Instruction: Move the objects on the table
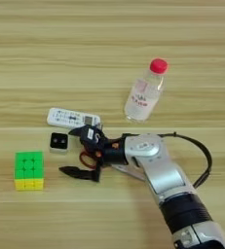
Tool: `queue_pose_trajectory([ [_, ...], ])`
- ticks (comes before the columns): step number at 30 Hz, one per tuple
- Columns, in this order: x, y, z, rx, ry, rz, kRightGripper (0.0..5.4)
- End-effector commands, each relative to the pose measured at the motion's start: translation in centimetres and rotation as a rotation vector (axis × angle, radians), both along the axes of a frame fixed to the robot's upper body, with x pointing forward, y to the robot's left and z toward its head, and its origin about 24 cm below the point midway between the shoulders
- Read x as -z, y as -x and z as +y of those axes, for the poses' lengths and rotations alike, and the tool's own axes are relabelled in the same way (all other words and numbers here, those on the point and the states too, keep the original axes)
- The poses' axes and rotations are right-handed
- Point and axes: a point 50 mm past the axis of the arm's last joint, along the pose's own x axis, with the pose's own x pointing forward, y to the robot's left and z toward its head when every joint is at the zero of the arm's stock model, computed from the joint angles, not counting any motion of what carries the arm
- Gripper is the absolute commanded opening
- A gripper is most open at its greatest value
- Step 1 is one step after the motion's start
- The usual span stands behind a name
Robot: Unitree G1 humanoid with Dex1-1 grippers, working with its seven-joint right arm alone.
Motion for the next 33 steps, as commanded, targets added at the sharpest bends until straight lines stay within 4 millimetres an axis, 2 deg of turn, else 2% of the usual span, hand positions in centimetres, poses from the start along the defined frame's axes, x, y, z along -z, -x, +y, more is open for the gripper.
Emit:
queue_pose_trajectory([
  [1,-1.75,-1.86,0.75,0.002,-0.022,-0.080,5.36],
  [5,-1.36,-2.14,1.21,0.002,-0.032,-0.065,5.36],
  [11,-1.09,-2.16,1.30,0.001,-0.041,-0.052,4.53],
  [12,-1.04,-2.16,1.30,0.001,-0.042,-0.050,4.53],
  [15,-0.95,-2.18,1.31,0.001,-0.041,-0.049,4.00],
  [22,-0.94,-2.19,1.32,0.002,-0.044,-0.051,3.39],
  [28,-0.95,-2.20,1.40,0.003,-0.046,-0.054,2.61],
  [33,-0.97,-2.22,1.42,0.007,-0.051,-0.057,2.48],
])
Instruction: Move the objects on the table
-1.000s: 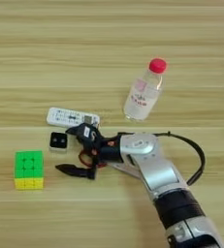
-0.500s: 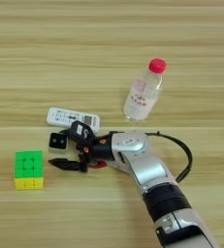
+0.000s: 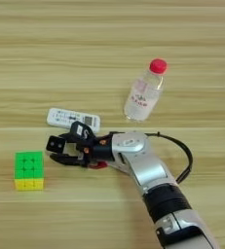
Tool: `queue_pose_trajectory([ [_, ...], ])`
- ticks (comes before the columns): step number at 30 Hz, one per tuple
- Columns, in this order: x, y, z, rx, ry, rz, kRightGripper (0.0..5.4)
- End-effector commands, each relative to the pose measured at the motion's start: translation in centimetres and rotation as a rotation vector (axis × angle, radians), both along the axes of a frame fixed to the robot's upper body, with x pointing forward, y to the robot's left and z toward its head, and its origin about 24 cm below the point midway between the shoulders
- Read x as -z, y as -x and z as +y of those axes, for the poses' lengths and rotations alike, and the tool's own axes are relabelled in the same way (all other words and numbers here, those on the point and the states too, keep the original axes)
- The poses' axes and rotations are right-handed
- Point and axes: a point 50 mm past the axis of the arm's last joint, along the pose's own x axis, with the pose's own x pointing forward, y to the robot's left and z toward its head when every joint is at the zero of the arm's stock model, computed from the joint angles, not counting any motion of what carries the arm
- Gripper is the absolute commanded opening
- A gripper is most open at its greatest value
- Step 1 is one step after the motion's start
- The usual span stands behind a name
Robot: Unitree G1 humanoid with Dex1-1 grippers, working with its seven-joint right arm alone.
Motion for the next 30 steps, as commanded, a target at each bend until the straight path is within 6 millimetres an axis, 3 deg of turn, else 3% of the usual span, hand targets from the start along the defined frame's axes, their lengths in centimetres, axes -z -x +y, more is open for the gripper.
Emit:
queue_pose_trajectory([
  [1,-1.8,-1.3,-0.1,0.019,0.006,-0.090,2.48],
  [16,-5.3,-1.0,0.0,-0.022,-0.061,-0.198,2.48],
  [26,-5.4,2.3,-3.9,-0.055,0.017,-0.143,2.48],
  [30,-5.2,3.9,-4.6,-0.114,0.033,-0.098,2.48],
])
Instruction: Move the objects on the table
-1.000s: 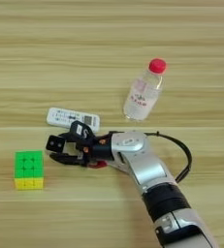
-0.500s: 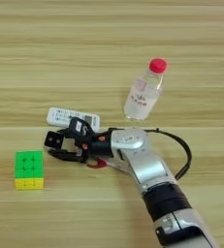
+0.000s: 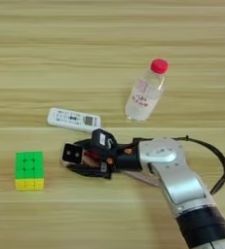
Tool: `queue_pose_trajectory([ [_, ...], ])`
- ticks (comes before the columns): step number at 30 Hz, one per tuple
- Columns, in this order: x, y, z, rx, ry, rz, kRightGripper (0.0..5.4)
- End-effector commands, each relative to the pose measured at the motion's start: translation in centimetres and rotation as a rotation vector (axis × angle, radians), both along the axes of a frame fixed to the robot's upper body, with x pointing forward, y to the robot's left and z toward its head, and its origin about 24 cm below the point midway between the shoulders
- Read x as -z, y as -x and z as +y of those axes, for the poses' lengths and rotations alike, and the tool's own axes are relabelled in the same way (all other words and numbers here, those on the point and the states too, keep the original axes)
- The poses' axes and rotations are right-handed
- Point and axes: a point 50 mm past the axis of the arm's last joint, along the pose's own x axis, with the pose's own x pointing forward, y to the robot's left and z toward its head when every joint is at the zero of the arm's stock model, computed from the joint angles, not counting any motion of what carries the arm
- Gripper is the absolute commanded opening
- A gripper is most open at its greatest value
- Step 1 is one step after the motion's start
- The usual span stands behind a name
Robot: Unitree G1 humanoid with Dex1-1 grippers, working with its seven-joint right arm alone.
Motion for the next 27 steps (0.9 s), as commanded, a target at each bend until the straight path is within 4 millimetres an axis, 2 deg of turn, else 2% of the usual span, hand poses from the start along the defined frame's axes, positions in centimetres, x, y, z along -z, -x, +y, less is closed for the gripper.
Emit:
queue_pose_trajectory([
  [1,-2.2,0.6,-0.7,-0.066,0.020,-0.062,2.48],
  [6,-1.8,1.7,-0.8,-0.144,0.042,-0.013,2.48],
  [26,-0.1,2.5,-0.8,-0.194,0.118,0.032,2.48],
  [27,-0.1,2.5,-0.8,-0.194,0.118,0.031,2.66],
])
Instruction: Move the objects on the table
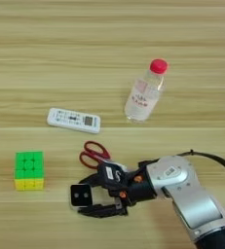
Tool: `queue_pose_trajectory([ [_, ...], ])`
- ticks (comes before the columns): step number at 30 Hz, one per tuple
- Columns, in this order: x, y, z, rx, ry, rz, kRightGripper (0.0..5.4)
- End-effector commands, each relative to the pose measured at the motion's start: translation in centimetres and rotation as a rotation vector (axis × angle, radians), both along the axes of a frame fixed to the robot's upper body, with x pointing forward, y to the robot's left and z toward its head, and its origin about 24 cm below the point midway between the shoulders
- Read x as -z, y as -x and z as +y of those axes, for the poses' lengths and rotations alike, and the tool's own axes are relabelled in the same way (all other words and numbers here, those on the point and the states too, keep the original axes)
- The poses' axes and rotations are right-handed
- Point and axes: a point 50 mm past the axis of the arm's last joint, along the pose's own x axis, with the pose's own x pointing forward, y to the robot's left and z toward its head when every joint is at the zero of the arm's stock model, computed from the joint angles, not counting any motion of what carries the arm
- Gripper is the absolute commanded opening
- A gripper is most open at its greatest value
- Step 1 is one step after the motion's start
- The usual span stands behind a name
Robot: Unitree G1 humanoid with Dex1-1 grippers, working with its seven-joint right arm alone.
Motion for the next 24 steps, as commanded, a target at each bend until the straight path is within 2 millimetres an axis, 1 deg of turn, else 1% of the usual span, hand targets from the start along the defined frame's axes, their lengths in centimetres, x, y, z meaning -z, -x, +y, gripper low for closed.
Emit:
queue_pose_trajectory([
  [1,-1.6,-1.2,-0.4,0.007,0.021,-0.113,2.85],
  [2,-1.6,-1.2,-0.4,0.008,0.020,-0.114,2.89],
  [5,-1.7,-1.3,-0.3,0.016,0.006,-0.123,3.33],
  [7,-2.2,-1.5,-0.2,0.025,-0.016,-0.132,3.44],
  [8,-2.4,-1.6,-0.2,0.028,-0.024,-0.140,3.64],
  [12,-3.6,-2.0,-0.3,0.038,-0.069,-0.164,4.02],
  [18,-5.8,-2.7,-0.4,0.078,-0.182,-0.196,4.57],
  [19,-6.1,-3.0,-0.5,0.097,-0.200,-0.201,4.76],
  [20,-6.4,-3.2,-0.6,0.113,-0.214,-0.205,4.79],
  [21,-6.5,-3.4,-0.7,0.125,-0.226,-0.205,4.99],
  [24,-6.8,-3.6,-1.0,0.148,-0.246,-0.195,5.28],
])
